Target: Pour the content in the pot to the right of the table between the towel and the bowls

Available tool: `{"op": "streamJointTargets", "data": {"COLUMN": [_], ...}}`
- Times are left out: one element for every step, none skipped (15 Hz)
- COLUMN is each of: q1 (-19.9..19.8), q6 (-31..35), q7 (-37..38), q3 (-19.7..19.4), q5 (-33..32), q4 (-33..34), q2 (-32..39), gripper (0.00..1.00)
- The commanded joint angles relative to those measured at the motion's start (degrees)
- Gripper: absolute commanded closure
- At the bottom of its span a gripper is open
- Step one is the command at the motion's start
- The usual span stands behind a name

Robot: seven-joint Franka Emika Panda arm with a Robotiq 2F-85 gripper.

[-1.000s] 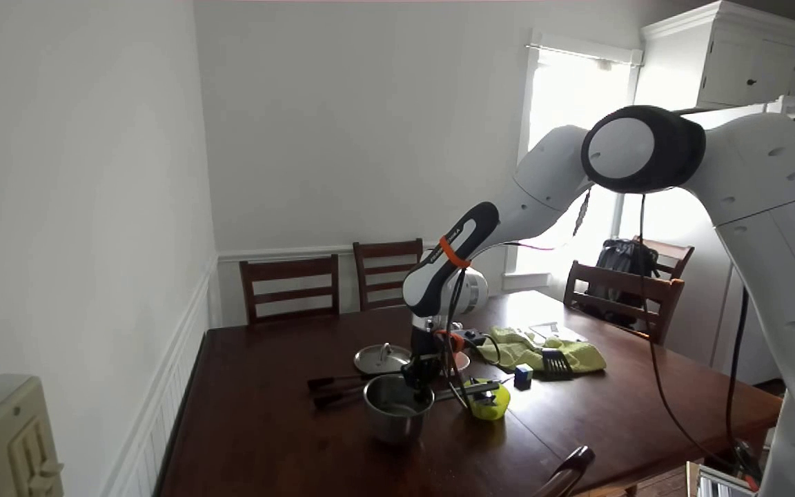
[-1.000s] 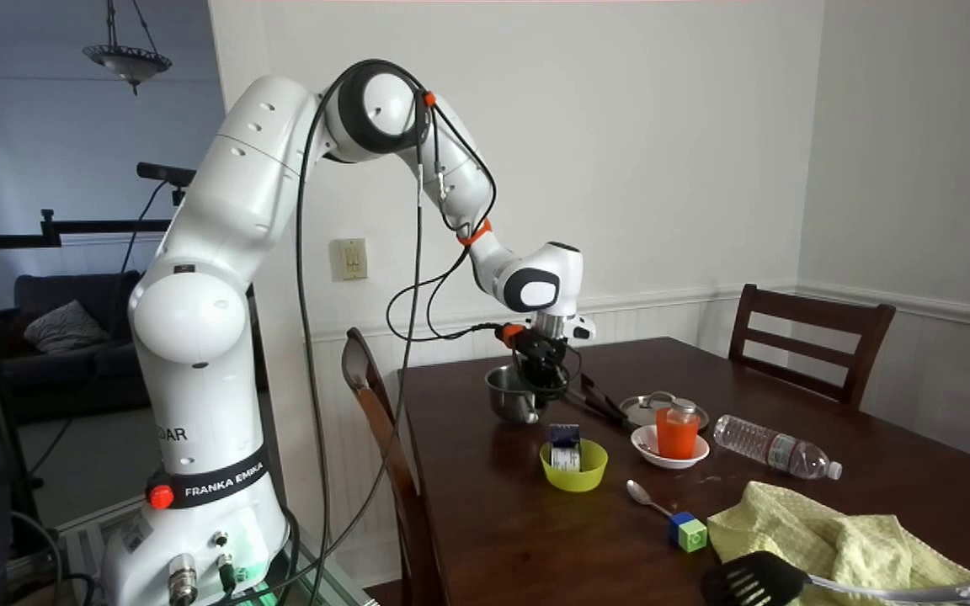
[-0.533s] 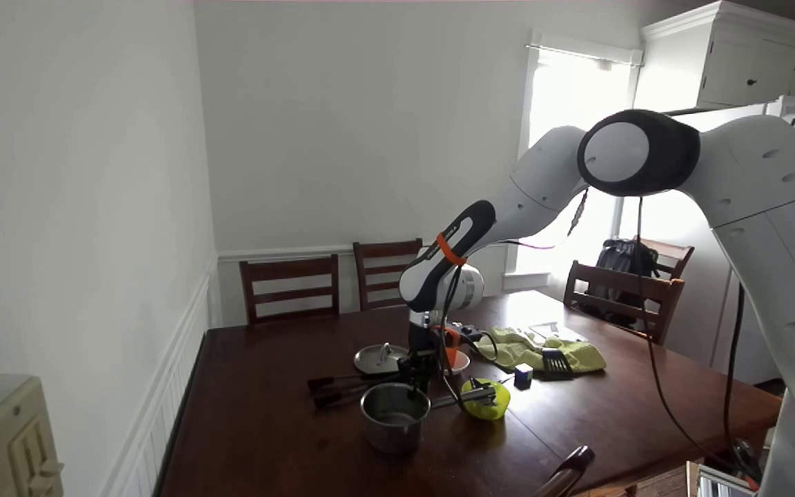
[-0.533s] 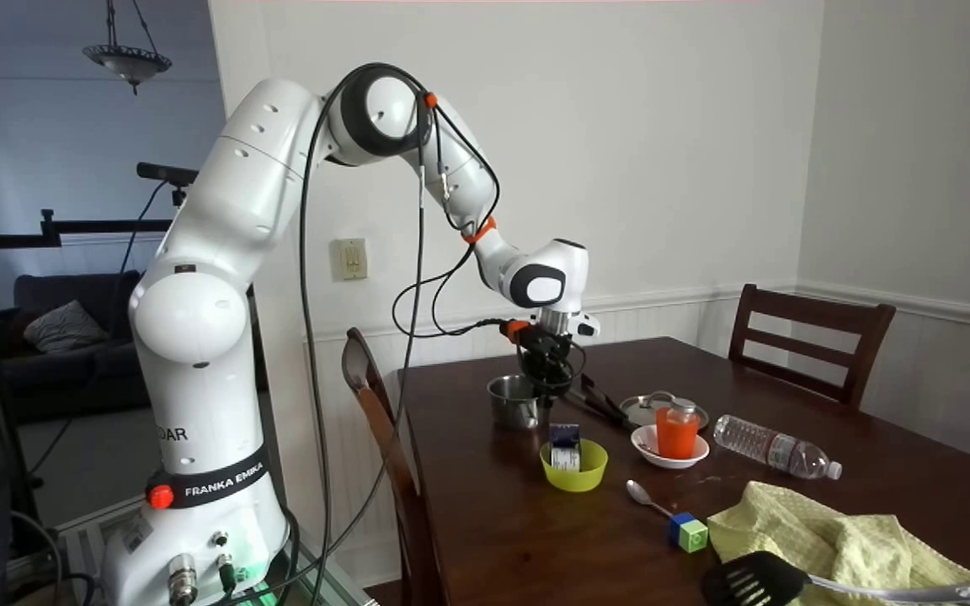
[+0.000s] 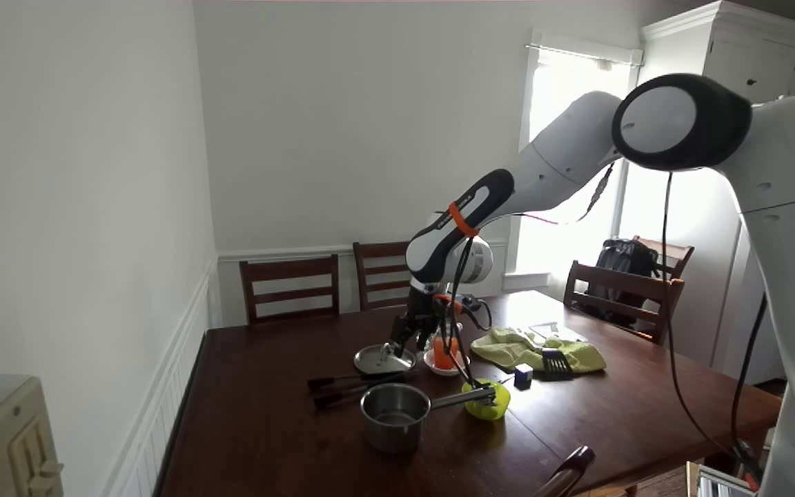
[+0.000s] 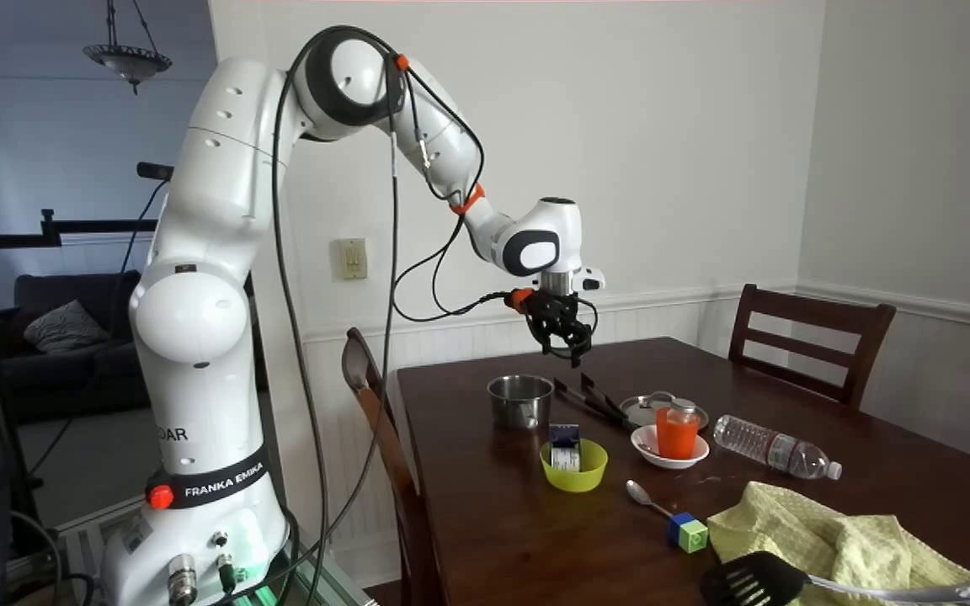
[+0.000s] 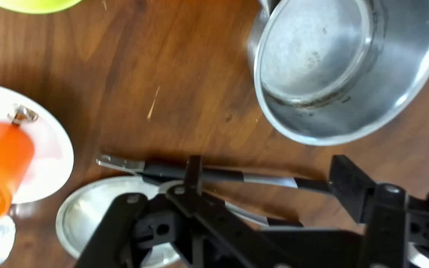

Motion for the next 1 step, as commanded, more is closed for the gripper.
{"op": "streamJointTargets", "data": {"q1": [0.4], "q6": [-0.1], "q7": [-0.1], "q3": [-0.3], "q5": [0.0], "q4": [-1.0], "q2": [-2.0], "gripper": [0.00]}}
